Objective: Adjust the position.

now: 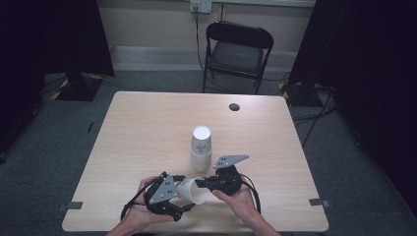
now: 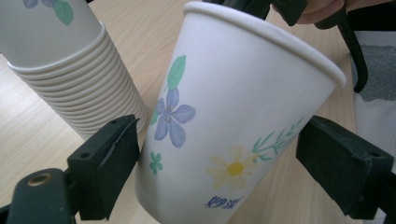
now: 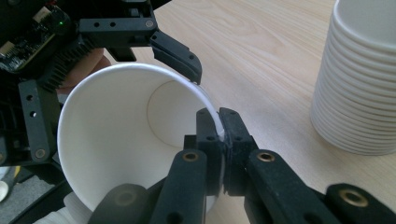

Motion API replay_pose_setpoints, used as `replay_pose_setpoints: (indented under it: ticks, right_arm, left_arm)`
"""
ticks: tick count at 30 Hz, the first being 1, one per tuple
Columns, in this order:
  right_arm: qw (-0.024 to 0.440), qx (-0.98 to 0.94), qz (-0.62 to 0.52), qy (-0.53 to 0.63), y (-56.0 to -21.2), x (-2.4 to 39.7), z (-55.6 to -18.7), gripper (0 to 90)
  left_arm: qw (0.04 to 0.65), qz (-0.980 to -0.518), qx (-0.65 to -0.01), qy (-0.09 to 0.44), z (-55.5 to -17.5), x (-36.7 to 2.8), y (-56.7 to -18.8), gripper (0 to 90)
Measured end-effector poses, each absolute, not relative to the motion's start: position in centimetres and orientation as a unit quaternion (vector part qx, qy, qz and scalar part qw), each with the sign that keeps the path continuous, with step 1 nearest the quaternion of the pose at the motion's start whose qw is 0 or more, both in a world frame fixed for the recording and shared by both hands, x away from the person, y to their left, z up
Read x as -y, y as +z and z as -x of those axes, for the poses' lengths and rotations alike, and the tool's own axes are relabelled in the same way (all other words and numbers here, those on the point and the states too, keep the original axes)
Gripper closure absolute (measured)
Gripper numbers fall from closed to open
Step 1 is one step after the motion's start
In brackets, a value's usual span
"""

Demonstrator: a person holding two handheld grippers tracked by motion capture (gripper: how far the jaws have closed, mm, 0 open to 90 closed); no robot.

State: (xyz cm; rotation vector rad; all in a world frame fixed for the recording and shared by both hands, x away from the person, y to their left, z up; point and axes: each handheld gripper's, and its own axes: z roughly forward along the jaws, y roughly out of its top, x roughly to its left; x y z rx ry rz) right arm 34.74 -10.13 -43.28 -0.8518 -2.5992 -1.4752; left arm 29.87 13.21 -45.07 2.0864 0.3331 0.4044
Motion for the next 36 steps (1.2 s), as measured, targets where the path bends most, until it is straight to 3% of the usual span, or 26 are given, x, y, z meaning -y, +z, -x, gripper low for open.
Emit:
replay_pose_setpoints:
  ticks: [11, 25, 36]
  right_arm:
    - [0.023, 0.830, 0.279, -0.483, -42.9, 9.9, -34.6, 87.5]
    - [-0.005, 0.823, 0.254, -0.509, -42.5, 9.7, -34.3, 79.3]
    - [-0.024, 0.804, 0.243, -0.542, -41.9, 10.0, -34.1, 75.7]
  left_arm:
    - [0.467, -0.854, -0.137, 0.183, -29.7, -13.1, -44.9, 19.1]
    - [0.509, -0.830, -0.210, 0.090, -30.6, -13.7, -45.0, 22.3]
    - [0.539, -0.808, -0.228, 0.071, -30.8, -14.2, -45.1, 25.0]
